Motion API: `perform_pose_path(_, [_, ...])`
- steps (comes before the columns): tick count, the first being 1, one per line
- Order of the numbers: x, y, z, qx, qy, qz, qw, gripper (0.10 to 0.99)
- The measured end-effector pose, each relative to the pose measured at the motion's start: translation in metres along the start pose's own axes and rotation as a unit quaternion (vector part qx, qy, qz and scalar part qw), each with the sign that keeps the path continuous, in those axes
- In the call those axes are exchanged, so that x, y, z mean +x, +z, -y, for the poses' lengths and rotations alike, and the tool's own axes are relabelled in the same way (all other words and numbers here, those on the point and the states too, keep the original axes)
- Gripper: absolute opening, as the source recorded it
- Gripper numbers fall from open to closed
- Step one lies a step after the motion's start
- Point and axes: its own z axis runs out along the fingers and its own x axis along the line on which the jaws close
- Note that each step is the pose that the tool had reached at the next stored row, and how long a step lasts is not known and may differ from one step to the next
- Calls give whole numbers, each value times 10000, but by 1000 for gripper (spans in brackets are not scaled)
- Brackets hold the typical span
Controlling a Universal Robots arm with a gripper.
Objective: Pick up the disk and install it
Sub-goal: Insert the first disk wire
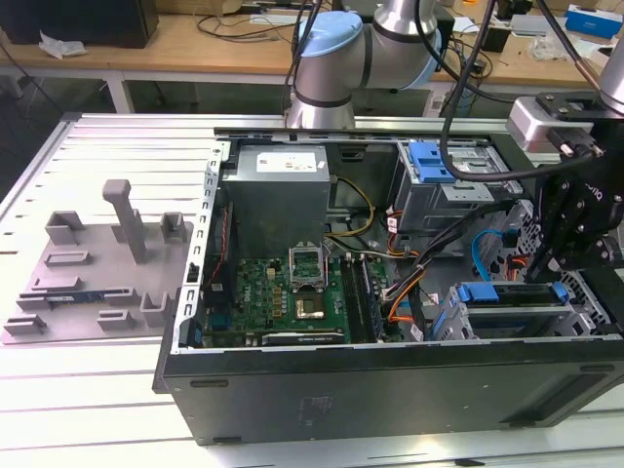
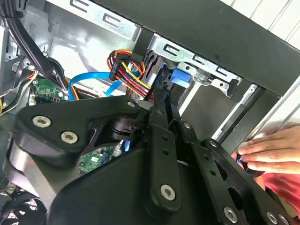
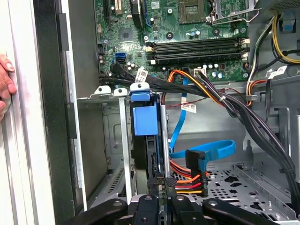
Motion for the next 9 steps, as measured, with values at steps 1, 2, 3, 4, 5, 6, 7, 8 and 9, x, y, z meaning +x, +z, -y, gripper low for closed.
perform_pose_path(1, [0, 1, 0, 0, 0, 0, 10000, 165])
perform_pose_path(2, [0, 2, 0, 0, 0, 0, 10000, 165])
perform_pose_path(3, [0, 4, -1, 0, 0, 0, 10000, 165])
perform_pose_path(4, [1, 5, -1, 0, 0, 0, 10000, 165])
perform_pose_path(5, [1, 6, -1, 0, -1, 0, 10000, 165])
perform_pose_path(6, [2, 8, -1, 0, 0, 0, 10000, 165])
perform_pose_path(7, [3, 10, -1, 0, 0, 0, 10000, 165])
perform_pose_path(8, [4, 12, -1, 0, 0, 0, 10000, 165])
perform_pose_path(9, [4, 14, -1, 0, 0, 0, 10000, 165])
